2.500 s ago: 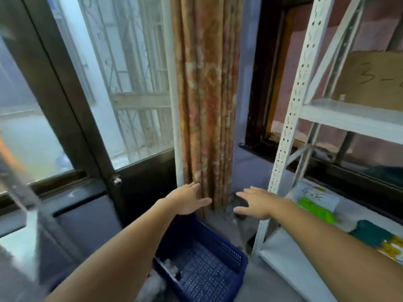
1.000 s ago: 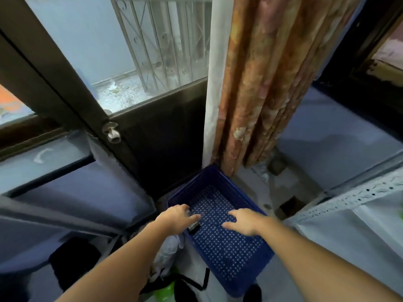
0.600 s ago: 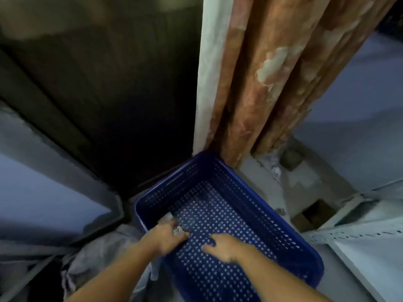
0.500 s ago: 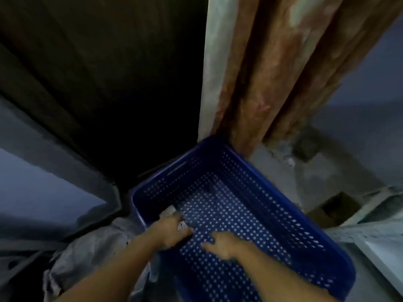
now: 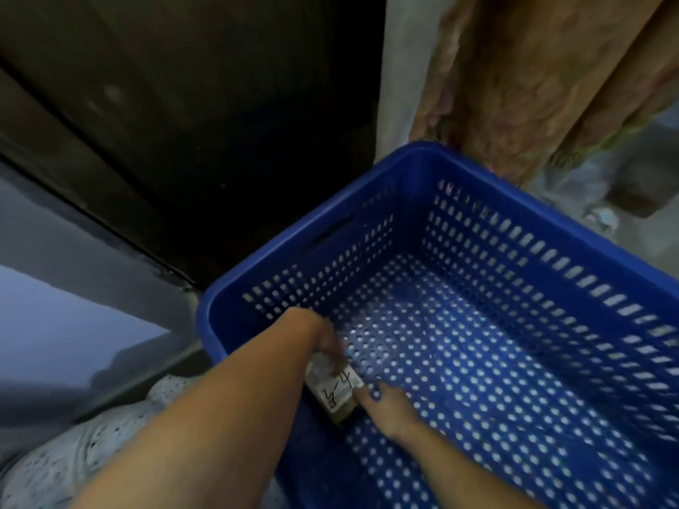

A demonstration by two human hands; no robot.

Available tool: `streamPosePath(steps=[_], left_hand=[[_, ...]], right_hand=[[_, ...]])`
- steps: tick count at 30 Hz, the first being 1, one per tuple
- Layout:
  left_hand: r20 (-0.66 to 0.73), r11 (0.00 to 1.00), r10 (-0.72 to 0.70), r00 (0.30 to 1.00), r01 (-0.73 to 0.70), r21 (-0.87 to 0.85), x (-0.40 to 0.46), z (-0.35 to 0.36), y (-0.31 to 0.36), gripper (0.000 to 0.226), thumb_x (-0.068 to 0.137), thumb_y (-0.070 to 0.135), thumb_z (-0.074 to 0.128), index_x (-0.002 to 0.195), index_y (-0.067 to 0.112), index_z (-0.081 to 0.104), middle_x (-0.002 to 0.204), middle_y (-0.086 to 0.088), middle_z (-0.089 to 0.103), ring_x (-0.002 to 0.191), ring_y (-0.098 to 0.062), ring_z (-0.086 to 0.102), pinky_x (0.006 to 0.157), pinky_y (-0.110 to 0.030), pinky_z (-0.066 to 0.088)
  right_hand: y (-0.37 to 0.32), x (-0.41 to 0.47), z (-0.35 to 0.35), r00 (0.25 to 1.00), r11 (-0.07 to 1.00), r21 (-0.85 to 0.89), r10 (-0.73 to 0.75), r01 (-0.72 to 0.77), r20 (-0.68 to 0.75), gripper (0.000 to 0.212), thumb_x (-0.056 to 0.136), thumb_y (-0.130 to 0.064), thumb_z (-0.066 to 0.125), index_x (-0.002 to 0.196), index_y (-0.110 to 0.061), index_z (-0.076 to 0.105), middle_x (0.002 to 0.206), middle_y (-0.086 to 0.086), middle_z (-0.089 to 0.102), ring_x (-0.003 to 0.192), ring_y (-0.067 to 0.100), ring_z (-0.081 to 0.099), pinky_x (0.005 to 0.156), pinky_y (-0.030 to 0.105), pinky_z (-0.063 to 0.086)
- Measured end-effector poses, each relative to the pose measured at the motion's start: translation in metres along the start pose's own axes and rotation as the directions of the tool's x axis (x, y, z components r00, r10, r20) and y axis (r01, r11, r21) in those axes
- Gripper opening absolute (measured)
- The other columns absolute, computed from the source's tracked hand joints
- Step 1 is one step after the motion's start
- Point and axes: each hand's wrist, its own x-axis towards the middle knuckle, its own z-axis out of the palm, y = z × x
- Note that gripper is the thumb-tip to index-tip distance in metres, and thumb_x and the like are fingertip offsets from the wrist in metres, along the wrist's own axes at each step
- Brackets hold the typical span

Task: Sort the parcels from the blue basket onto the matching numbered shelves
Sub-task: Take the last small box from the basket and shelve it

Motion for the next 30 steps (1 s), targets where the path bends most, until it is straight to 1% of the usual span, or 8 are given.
streamPosePath(steps=[3,9,11,14,18,22,25,30], left_hand=[[0.052,0.999,0.039,0.998,-0.040,0.018,0.015,0.007,0.001,0.068,0.080,0.054,0.071,0.138,0.023,0.054,0.141,-0.002,0.054,0.116,-0.025,0.054,0.105,-0.043,0.047],[-0.044,0.984,0.164,0.985,-0.161,0.077,0.005,0.011,0.020,0.053,0.091,0.030,0.073,0.137,0.011,0.055,0.138,-0.007,0.057,0.115,-0.027,0.060,0.091,-0.038,0.053],[-0.159,0.968,0.246,0.956,-0.251,-0.014,-0.004,0.012,0.027,0.037,0.089,0.029,0.074,0.123,0.016,0.067,0.129,-0.007,0.065,0.104,-0.023,0.064,0.085,-0.034,0.055],[-0.337,0.896,0.297,0.893,-0.383,-0.224,-0.028,0.004,0.040,0.044,0.088,0.039,0.076,0.129,0.026,0.066,0.132,-0.005,0.049,0.115,-0.024,0.055,0.102,-0.039,0.050],[-0.520,0.443,0.265,0.812,-0.582,-0.682,-0.104,-0.018,0.063,0.029,0.094,0.015,0.071,0.123,0.013,0.067,0.114,-0.008,0.062,0.089,-0.011,0.066,0.078,-0.022,0.058],[-0.635,0.036,-0.014,0.772,-0.635,-0.772,-0.204,-0.053,0.080,0.045,0.087,0.027,0.080,0.127,0.023,0.059,0.122,-0.005,0.067,0.098,-0.018,0.073,0.080,-0.033,0.062],[-0.574,-0.239,-0.066,0.816,-0.571,-0.785,-0.291,-0.090,0.095,0.051,0.087,0.032,0.079,0.128,0.012,0.056,0.121,-0.012,0.072,0.100,-0.027,0.075,0.089,-0.045,0.060],[-0.619,-0.228,0.006,0.785,-0.602,-0.765,-0.455,-0.151,0.129,0.047,0.095,0.049,0.064,0.113,0.007,0.074,0.101,-0.015,0.078,0.096,-0.032,0.075,0.089,-0.046,0.060]], right_hand=[[0.002,0.007,0.008,1.000,0.997,0.069,0.028,-0.028,0.003,0.064,0.094,-0.067,0.044,0.139,-0.023,0.055,0.139,0.011,0.041,0.120,0.026,0.053,0.100,0.034,0.043],[0.000,-0.025,0.001,0.968,0.765,0.594,0.187,-0.249,0.164,0.030,0.102,-0.040,0.054,0.113,-0.014,0.064,0.102,0.002,0.076,0.093,0.017,0.071,0.074,0.033,0.060],[0.004,-0.045,-0.014,0.955,0.659,0.692,0.206,-0.296,0.213,0.029,0.101,-0.035,0.058,0.118,-0.013,0.061,0.106,0.004,0.075,0.097,0.020,0.071,0.078,0.035,0.058],[0.007,-0.073,-0.045,0.965,0.506,0.822,0.160,-0.263,0.210,0.034,0.097,-0.031,0.065,0.123,-0.010,0.056,0.111,0.010,0.075,0.105,0.028,0.070,0.096,0.044,0.053],[-0.021,-0.130,-0.104,0.991,0.477,0.870,0.014,-0.125,0.135,0.036,0.093,-0.044,0.066,0.120,-0.020,0.063,0.110,0.007,0.076,0.098,0.025,0.071,0.075,0.034,0.049],[-0.077,-0.202,-0.183,0.996,0.556,0.829,-0.083,0.062,-0.019,0.048,0.088,-0.058,0.063,0.111,-0.017,0.075,0.103,0.010,0.077,0.075,0.020,0.063,0.054,0.028,0.040],[-0.125,-0.268,-0.244,0.977,0.653,0.727,-0.169,0.210,-0.130,0.053,0.086,-0.063,0.063,0.110,-0.018,0.074,0.100,0.005,0.078,0.089,0.030,0.073,0.061,0.033,0.049],[-0.197,-0.393,-0.342,0.920,0.685,0.615,-0.270,0.390,-0.282,0.056,0.088,-0.065,0.061,0.119,-0.019,0.068,0.105,0.000,0.077,0.092,0.021,0.074,0.065,0.034,0.057]])
